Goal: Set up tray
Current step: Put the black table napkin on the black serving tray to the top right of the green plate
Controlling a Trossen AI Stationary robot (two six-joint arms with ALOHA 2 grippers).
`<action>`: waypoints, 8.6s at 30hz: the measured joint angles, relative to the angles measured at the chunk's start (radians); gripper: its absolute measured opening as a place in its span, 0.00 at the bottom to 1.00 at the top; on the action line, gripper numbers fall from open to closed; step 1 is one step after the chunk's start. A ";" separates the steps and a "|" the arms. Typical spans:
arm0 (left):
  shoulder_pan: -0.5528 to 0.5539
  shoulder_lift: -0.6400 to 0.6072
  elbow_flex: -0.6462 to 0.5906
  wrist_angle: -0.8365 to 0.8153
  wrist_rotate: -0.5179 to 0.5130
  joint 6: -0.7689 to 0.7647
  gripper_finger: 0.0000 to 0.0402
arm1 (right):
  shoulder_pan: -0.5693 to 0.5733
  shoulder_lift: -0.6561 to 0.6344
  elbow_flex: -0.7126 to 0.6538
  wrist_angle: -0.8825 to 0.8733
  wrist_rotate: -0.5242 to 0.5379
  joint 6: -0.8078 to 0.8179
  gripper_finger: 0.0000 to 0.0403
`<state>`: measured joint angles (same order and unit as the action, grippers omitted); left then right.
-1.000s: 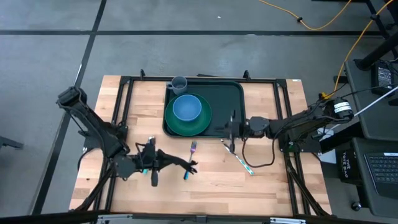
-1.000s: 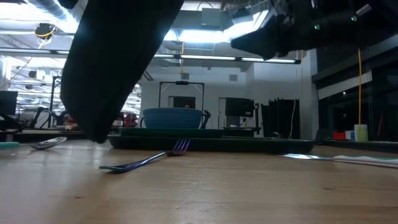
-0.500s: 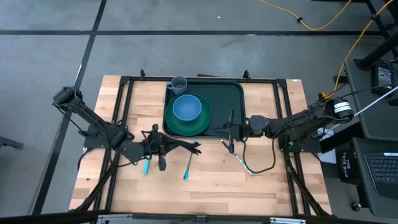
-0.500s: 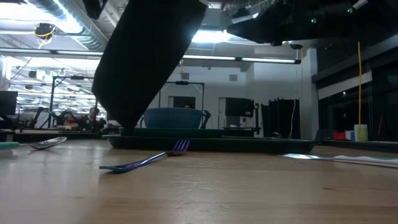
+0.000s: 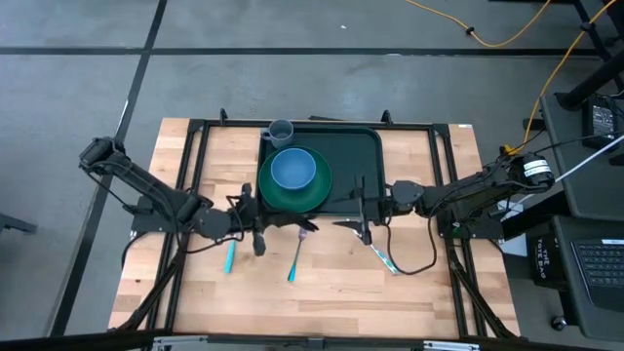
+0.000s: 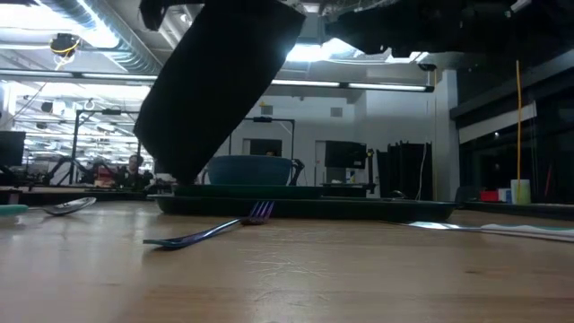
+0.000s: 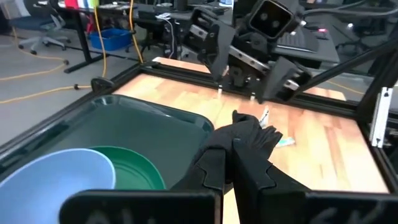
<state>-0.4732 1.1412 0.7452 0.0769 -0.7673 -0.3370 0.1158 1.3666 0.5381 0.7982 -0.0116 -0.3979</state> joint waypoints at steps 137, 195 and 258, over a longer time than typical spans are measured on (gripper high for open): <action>-0.062 -0.163 -0.001 -0.133 -0.063 0.033 0.01 | 0.087 -0.143 0.312 -0.660 0.492 -0.032 0.05; 0.227 -0.341 -0.314 0.032 0.303 0.154 0.00 | -0.877 -0.039 0.313 -0.830 -0.214 -0.588 0.05; 0.227 -0.340 -0.314 0.032 0.324 0.149 0.00 | -0.634 0.087 0.144 -1.041 -0.166 -0.276 0.28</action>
<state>-0.2466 0.8009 0.4316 0.1088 -0.4435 -0.1883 -0.5182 1.4540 0.6823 -0.2428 -0.1772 -0.6735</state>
